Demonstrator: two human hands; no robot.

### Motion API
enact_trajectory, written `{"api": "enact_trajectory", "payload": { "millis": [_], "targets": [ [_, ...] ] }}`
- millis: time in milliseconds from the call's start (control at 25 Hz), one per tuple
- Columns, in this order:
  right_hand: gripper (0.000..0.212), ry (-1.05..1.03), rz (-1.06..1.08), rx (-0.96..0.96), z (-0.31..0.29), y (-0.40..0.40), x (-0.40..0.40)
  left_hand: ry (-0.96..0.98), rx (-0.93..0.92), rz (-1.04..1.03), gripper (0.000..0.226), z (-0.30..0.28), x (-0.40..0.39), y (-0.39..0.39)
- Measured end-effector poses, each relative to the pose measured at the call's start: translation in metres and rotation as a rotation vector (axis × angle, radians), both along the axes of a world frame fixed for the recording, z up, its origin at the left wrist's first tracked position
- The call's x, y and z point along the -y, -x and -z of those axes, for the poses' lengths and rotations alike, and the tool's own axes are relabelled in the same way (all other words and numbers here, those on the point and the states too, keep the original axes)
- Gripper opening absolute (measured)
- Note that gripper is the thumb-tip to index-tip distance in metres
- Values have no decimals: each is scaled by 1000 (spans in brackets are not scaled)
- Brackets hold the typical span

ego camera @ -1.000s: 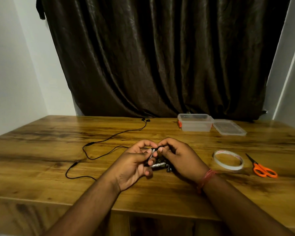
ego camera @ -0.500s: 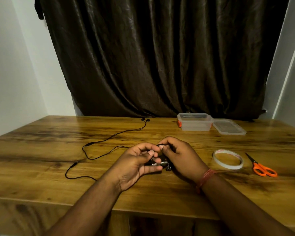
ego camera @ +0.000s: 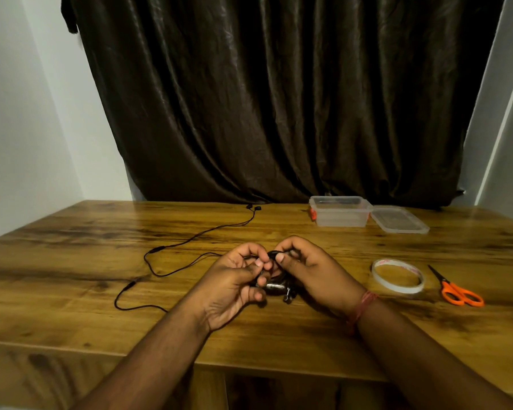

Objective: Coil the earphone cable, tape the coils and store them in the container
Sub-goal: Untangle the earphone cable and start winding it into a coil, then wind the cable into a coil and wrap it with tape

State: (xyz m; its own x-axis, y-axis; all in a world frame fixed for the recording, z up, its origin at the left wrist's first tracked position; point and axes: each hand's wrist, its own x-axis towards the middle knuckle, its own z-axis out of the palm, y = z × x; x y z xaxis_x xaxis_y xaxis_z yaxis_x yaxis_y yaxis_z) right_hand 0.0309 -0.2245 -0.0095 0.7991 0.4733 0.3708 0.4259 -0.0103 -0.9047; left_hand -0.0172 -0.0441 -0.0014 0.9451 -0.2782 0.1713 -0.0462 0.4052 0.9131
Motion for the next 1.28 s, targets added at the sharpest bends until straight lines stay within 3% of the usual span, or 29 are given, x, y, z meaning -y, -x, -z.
{"api": "enact_trajectory", "payload": {
  "millis": [280, 760, 1080, 1160, 1280],
  "targets": [
    [13, -179, -56, -108, -3, -1, 1, 33, -13, -6, 18, 0, 2, -1],
    [15, -82, 42, -5, 2, -5, -1, 48, -68, 130, 28, 1, -1, -1],
    [11, 40, 87, 52, 2, -4, 1, 83, -124, 83, 33, -1, 1, -2],
    [12, 42, 141, 86, -1, -3, 6, 120, -134, 61, 35, -2, 0, -3],
    [13, 171, 396, 221, -9, -3, 22, 143, -136, 19, 36, -3, -1, -4]
  ]
}}
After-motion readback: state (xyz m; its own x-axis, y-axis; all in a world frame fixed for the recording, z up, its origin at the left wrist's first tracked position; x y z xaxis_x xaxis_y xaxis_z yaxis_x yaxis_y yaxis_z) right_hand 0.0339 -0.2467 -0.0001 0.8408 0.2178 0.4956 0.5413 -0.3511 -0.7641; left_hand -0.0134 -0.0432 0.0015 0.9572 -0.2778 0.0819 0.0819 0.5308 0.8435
